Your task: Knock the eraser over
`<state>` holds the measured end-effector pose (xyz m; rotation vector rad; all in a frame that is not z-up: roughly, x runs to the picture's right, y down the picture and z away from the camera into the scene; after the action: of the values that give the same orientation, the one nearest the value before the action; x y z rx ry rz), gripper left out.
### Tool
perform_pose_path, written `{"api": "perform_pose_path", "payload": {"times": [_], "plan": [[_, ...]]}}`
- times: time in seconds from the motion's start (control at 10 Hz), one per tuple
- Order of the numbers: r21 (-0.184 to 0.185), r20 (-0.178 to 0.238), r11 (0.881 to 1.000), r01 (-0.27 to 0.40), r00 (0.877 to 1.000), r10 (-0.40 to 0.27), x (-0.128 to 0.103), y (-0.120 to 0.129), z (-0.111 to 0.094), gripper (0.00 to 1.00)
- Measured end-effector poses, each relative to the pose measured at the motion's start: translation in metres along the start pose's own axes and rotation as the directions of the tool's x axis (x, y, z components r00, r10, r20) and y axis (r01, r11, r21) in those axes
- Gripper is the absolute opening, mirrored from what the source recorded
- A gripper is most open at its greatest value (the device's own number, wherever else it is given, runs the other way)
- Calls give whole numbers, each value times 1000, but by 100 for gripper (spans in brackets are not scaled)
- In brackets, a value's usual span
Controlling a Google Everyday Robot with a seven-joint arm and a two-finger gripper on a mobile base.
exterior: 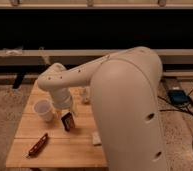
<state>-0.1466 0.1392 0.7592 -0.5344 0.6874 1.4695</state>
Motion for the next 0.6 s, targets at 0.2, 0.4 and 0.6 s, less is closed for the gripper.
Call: {"api": "perform_pose_path", "payload": {"times": [0.2, 0.4, 0.6], "plan": [[21, -17, 1000, -20, 1000, 21, 0, -10, 8, 65], [32, -29, 998, -47, 998, 47, 3, -29, 14, 65], [34, -40, 997, -71, 997, 72, 9, -47, 18, 65]]}}
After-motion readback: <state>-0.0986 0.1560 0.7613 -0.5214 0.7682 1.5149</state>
